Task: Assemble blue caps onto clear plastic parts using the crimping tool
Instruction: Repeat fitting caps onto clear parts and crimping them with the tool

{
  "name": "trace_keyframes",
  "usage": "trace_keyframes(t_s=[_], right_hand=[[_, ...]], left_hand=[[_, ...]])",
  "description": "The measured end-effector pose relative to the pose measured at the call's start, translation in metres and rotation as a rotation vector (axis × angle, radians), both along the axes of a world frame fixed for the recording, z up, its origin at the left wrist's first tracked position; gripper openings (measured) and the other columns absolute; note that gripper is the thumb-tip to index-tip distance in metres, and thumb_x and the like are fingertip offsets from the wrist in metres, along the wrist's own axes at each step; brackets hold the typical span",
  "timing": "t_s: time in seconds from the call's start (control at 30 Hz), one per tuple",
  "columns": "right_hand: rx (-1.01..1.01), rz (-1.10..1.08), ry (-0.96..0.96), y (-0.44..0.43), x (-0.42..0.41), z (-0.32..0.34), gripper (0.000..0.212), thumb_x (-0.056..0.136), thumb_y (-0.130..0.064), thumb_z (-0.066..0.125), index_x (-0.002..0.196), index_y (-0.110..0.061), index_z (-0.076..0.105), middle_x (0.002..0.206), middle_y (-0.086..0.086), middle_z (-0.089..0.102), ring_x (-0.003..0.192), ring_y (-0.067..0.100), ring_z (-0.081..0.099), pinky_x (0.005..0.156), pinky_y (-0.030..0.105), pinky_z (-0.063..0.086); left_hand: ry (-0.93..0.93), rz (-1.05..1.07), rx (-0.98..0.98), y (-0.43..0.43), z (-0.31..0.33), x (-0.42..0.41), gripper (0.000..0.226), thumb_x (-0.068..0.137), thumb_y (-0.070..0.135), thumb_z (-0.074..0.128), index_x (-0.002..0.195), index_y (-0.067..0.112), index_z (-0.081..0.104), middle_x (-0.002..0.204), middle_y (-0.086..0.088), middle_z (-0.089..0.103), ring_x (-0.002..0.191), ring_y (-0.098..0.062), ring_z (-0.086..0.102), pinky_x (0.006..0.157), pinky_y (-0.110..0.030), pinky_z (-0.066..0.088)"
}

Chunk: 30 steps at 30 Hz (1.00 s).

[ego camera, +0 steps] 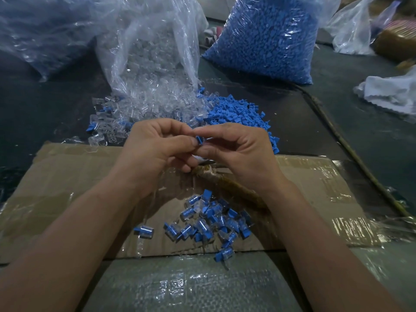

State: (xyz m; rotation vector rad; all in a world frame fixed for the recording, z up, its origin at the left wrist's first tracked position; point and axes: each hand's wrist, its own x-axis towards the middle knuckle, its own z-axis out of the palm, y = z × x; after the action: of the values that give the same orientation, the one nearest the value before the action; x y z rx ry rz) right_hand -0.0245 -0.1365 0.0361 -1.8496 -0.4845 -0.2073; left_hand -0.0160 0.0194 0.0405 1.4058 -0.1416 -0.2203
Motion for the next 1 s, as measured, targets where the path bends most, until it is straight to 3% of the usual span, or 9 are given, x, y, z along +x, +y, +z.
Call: trace_keyframes(t_s=[0.27, 0.67, 1.0], right_hand=[[0.059, 0.006, -0.002, -0.0054, 0.0021, -0.0034, 0.033, 0.070, 0.004, 0.071, 0.098, -0.013, 0.067, 0.076, -0.014, 0.068, 0.073, 0.005, 0.068, 0.069, 0.017, 0.053], [0.018, 0.002, -0.064, -0.0061, 0.0006, -0.0008, 0.036, 0.070, 0.005, 0.070, 0.103, -0.007, 0.062, 0.080, -0.010, 0.066, 0.072, -0.001, 0.066, 0.069, 0.015, 0.052], [-0.030, 0.002, -0.084, -0.0038, 0.0007, -0.0032, 0.034, 0.070, -0.006, 0.071, 0.102, -0.012, 0.063, 0.081, -0.016, 0.066, 0.075, 0.004, 0.067, 0.070, 0.020, 0.055]], left_hand=[[0.072, -0.070, -0.045, 0.0012, 0.0009, 0.0005, 0.020, 0.053, 0.007, 0.065, 0.071, 0.005, 0.058, 0.051, -0.006, 0.063, 0.041, -0.012, 0.059, 0.038, -0.015, 0.045], [0.089, -0.121, -0.077, 0.0049, 0.0002, 0.0026, 0.020, 0.054, 0.006, 0.064, 0.073, 0.004, 0.060, 0.056, -0.009, 0.066, 0.046, -0.015, 0.064, 0.041, -0.017, 0.048], [0.098, -0.072, -0.041, 0.0021, 0.0006, 0.0012, 0.019, 0.052, 0.007, 0.065, 0.070, 0.003, 0.059, 0.054, -0.010, 0.065, 0.044, -0.015, 0.062, 0.039, -0.016, 0.047]])
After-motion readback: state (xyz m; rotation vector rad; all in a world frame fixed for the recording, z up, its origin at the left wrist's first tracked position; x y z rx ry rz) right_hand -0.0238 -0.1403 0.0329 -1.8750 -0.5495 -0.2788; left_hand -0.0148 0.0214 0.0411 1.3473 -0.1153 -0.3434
